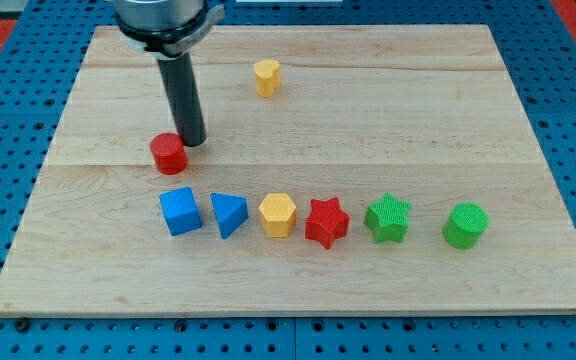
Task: Move the red circle to the line of blocks
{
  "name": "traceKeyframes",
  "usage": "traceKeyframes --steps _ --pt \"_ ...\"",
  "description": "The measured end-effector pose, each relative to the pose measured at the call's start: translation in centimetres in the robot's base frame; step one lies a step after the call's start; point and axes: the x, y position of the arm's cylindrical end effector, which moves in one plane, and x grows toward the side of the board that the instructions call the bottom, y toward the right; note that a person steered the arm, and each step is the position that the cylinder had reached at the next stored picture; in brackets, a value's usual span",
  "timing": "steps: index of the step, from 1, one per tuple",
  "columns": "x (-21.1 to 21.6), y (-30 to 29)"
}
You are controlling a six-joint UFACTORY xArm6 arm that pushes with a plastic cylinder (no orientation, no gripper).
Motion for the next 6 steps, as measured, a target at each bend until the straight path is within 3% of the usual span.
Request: traceKeyframes --steps 2,3,4,6 --pt "3.7 -3.2" --pt "3.6 -3.5" --pt "0.9 -4.6" --pt "4.8 -5.9"
